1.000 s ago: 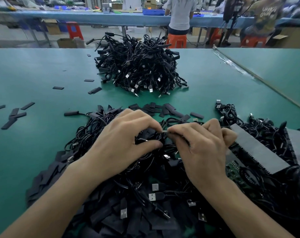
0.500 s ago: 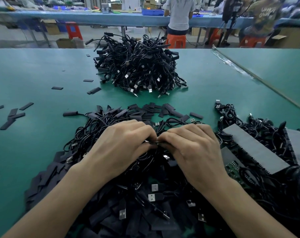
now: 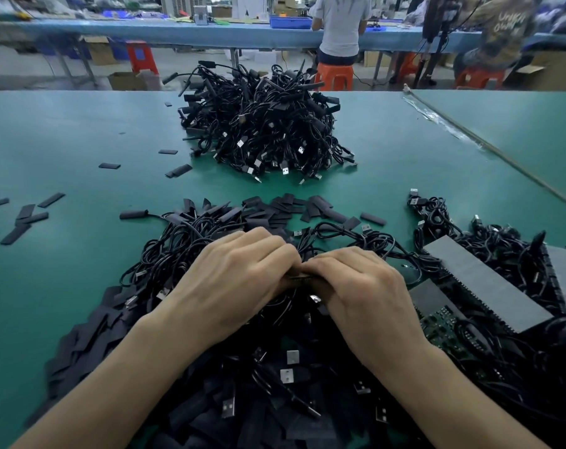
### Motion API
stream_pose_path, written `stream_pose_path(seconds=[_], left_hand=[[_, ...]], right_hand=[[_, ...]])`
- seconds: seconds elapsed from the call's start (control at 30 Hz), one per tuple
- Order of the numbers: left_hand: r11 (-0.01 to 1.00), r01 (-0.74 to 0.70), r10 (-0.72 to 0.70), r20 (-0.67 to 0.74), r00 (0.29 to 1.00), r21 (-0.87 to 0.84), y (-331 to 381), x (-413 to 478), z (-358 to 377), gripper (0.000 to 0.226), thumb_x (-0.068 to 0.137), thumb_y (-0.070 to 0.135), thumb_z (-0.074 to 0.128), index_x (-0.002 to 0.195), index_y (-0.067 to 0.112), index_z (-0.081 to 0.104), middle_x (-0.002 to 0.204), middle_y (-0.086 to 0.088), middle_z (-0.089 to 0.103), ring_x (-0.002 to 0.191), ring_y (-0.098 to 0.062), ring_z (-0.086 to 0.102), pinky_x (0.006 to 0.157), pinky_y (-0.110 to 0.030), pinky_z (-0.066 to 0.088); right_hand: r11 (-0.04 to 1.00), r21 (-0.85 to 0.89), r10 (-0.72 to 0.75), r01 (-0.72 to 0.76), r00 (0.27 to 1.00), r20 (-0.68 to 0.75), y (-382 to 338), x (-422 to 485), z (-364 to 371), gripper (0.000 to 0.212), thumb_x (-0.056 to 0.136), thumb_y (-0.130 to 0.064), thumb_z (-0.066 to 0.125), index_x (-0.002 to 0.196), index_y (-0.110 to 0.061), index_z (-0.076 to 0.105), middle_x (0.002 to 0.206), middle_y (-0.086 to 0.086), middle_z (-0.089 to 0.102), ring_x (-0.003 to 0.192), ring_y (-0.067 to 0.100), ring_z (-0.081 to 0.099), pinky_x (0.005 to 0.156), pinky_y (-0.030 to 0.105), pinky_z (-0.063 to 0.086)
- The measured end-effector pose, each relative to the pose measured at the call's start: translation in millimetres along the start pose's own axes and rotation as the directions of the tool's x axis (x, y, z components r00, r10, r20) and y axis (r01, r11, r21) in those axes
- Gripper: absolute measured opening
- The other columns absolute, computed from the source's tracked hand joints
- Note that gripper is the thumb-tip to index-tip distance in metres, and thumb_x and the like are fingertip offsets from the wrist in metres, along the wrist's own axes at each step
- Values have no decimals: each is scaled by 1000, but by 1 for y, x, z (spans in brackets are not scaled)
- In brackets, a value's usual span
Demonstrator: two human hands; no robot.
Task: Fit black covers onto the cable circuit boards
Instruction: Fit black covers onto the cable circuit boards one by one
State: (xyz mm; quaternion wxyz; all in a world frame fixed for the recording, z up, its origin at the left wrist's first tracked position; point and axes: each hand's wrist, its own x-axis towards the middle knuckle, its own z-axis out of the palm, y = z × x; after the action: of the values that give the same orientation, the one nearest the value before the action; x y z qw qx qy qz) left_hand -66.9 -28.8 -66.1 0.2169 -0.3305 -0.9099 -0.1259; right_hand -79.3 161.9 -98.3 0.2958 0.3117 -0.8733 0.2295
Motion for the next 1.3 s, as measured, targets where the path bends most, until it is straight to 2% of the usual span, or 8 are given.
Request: stream_pose_path(seconds=[0.2, 0.37, 0.53, 0.63, 0.8, 0.93, 1.03, 1.3], left_hand=[[991, 15, -10, 36, 999, -136, -6, -2, 1, 21, 93, 26, 52, 92, 11, 67, 85, 3, 64, 77, -20, 60, 65, -42, 54], [936, 135, -116, 79, 990, -325, -10, -4, 6, 4, 86, 15, 71, 90, 17, 71, 80, 11, 66, 72, -5, 59, 63, -18, 45], [814, 226, -188, 125, 974, -535, -10, -4, 12, 7, 83, 20, 79, 80, 23, 73, 66, 7, 68, 56, -6, 60, 50, -19, 42], [696, 304, -245, 183, 952, -650, -11, -4, 16, 9, 80, 24, 80, 75, 23, 73, 64, 10, 68, 56, 2, 57, 55, -14, 42], [484, 397, -323, 262, 909, -780, -16, -5, 19, 18, 78, 28, 76, 79, 11, 72, 67, -2, 68, 62, -11, 58, 59, -23, 47], [438, 402, -337, 268, 903, -804, -17, -6, 22, 18, 79, 27, 75, 81, 10, 70, 69, 0, 68, 63, -10, 59, 60, -21, 48], [429, 401, -333, 271, 903, -809, -19, -6, 23, 16, 82, 26, 78, 79, 13, 71, 69, 0, 68, 63, -11, 59, 60, -21, 48], [378, 407, -321, 295, 900, -831, -24, -5, 23, 12, 79, 39, 75, 76, 27, 72, 68, 4, 68, 63, -4, 59, 59, -15, 46]], right_hand=[[999, 45, -35, 31, 995, 98, 2, 3, -3, 13, 86, -20, 67, 94, -14, 76, 91, -2, 73, 84, 20, 68, 77, 38, 56], [990, 138, -42, 9, 971, 236, 7, 8, -6, 17, 87, -20, 64, 95, -13, 77, 85, 1, 72, 79, 25, 67, 74, 45, 54], [968, 251, -57, -28, 944, 325, 16, 10, -11, 18, 88, -23, 64, 97, -16, 78, 85, -4, 71, 79, 20, 66, 77, 39, 53], [959, 276, -32, -70, 936, 350, 19, 10, -8, 18, 89, -32, 62, 97, -23, 76, 86, -12, 70, 81, 11, 64, 80, 31, 45], [975, 208, 25, -83, 963, 269, 15, 9, 1, 12, 93, -39, 57, 95, -30, 65, 88, -24, 61, 87, 2, 57, 86, 28, 33], [959, 240, 86, -148, 964, 251, 13, 8, 6, 10, 94, -40, 52, 93, -34, 60, 87, -25, 60, 89, -1, 53, 90, 28, 29], [907, 353, 130, -229, 951, 282, 13, 10, 6, 5, 92, -39, 58, 90, -37, 62, 84, -22, 65, 90, -1, 57, 94, 26, 31], [645, 640, 165, -417, 895, 415, 17, 17, 8, 2, 91, -21, 72, 91, -19, 71, 83, -1, 73, 78, 15, 67, 74, 29, 55]])
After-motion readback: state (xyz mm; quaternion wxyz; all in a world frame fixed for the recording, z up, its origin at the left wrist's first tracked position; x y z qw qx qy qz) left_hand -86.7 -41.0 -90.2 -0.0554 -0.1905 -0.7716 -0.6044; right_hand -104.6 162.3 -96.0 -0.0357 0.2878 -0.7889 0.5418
